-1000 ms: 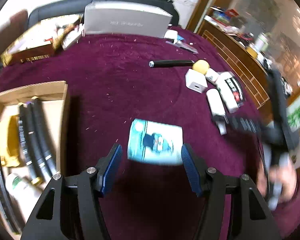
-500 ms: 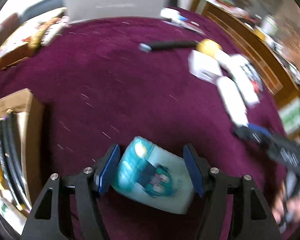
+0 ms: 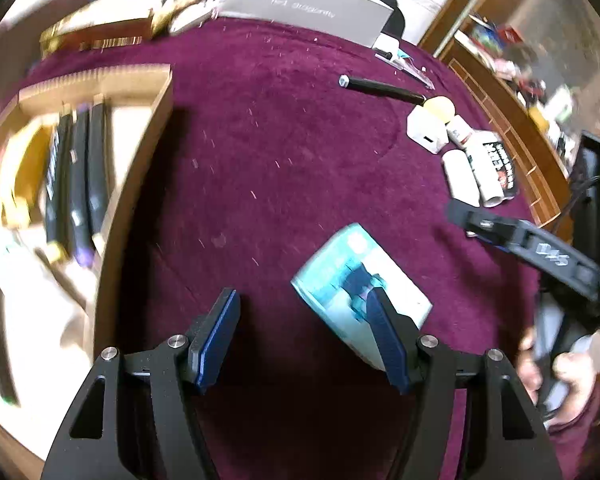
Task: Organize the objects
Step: 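Grasp the blue-and-white tissue pack with the left gripper while the right gripper grasps a white spray bottle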
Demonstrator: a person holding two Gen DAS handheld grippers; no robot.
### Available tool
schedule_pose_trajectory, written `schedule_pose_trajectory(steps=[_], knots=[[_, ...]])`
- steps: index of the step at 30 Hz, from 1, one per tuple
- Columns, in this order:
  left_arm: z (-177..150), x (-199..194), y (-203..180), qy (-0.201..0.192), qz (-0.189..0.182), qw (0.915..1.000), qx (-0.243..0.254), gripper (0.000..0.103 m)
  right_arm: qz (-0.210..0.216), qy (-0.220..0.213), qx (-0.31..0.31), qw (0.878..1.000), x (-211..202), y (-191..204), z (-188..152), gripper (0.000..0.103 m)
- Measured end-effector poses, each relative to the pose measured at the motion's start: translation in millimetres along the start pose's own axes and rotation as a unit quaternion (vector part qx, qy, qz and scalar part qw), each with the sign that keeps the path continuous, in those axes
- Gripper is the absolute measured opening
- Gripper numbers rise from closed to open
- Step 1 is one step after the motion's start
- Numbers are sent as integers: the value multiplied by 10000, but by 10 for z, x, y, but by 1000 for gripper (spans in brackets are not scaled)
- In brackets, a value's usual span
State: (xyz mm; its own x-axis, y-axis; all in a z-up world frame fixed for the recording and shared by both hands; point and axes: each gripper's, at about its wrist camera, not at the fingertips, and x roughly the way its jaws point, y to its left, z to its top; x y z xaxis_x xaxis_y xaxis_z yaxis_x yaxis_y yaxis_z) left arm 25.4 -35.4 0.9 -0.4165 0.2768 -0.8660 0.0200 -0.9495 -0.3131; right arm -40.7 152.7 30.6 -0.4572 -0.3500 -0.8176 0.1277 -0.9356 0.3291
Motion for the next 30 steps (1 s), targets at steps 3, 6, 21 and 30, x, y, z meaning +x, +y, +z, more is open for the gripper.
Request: schedule_pose_trajectory(steps=[3,6,21,30], knots=[[61,52,-155,-84,16,10000,-37,62,-132,-35,140,9998,17,14,-3,83],[78,170,-394,-143,245,9993,253,81,130,74,384,9991,3,-94,37,83],[31,51,-327,-266,763,9892,1225,56,-593,98,101,9981,88,5,155,83],[-163,105,-483,-680,963,9805,1573,61,-1744,-111,-468,9835,299,192,216,81]])
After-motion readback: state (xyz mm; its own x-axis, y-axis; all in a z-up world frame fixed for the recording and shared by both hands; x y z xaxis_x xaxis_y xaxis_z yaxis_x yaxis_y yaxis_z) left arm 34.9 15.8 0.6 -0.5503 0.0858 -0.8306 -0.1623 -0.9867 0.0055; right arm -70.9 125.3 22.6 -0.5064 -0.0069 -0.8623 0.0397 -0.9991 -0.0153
